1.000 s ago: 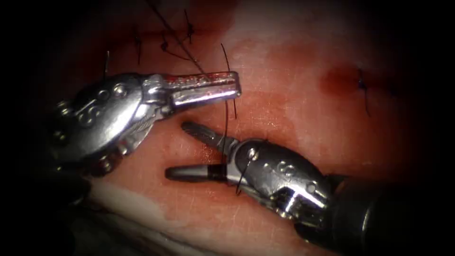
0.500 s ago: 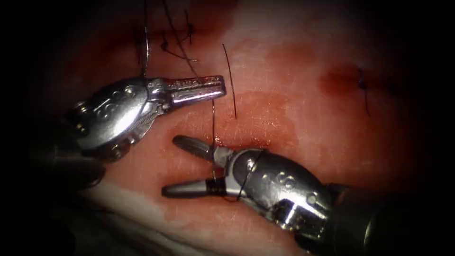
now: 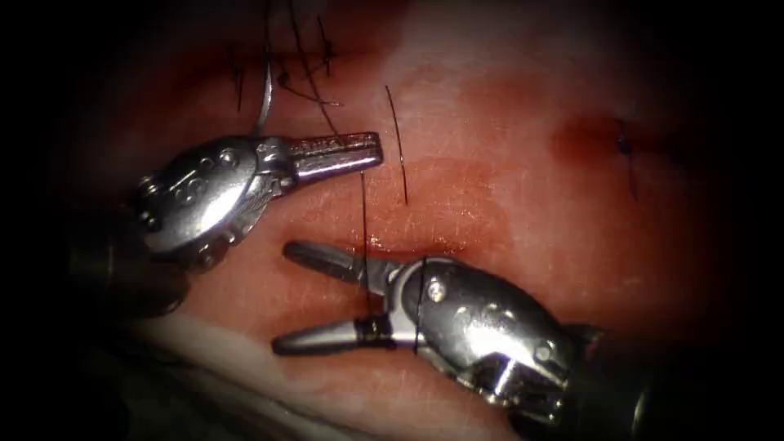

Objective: Wound Closure

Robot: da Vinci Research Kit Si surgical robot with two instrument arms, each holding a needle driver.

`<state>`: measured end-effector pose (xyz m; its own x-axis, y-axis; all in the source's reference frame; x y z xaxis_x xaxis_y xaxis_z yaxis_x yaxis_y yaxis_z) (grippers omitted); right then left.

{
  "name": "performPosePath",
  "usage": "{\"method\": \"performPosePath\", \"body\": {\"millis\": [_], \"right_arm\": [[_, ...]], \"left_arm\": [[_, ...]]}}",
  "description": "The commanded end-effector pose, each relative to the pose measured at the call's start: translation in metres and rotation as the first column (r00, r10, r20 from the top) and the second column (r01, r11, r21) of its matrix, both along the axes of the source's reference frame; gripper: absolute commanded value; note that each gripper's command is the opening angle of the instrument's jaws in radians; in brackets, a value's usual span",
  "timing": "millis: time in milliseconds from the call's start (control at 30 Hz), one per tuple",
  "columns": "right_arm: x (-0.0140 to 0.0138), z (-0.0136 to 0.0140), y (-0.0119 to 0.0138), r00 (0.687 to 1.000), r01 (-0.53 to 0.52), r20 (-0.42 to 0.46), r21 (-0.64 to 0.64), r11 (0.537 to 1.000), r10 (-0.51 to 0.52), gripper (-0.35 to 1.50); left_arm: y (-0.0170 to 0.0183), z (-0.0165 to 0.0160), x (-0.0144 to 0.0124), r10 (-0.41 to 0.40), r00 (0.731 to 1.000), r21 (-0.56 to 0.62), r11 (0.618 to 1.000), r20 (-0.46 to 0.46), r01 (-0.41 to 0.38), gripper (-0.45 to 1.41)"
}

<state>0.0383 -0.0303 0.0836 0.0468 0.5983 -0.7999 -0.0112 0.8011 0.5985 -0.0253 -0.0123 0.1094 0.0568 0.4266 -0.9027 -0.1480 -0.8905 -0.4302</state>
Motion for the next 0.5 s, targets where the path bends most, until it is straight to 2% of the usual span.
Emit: {"method": "performPosePath", "body": {"millis": [33,200,400,500], "right_arm": [[0.0006,0.0003,-0.0003,1.000,-0.012,-0.019,0.016,1.000,0.013,0.72],[0.0003,0.0001,0.0004,0.996,-0.062,-0.065,0.056,0.997,0.065,0.69],[0.0002,0.0003,0.0007,0.984,-0.140,-0.092,0.107,0.984,0.150,0.67],[-0.0002,0.0006,0.0011,0.983,-0.151,-0.089,0.107,0.983,0.160,0.66]], "left_arm": [[-0.0006,0.0012,-0.0003,0.003,1.000,-0.005,1.000,0.002,-0.003,-0.45],[-0.0015,0.0033,0.0004,0.010,1.000,-0.015,1.000,0.006,-0.010,-0.45],[-0.0023,0.0037,0.0005,-0.001,1.000,-0.017,1.000,0.018,0.002,-0.45],[-0.0026,0.0035,0.0006,-0.004,1.000,-0.018,1.000,0.026,0.005,-0.45]]}}
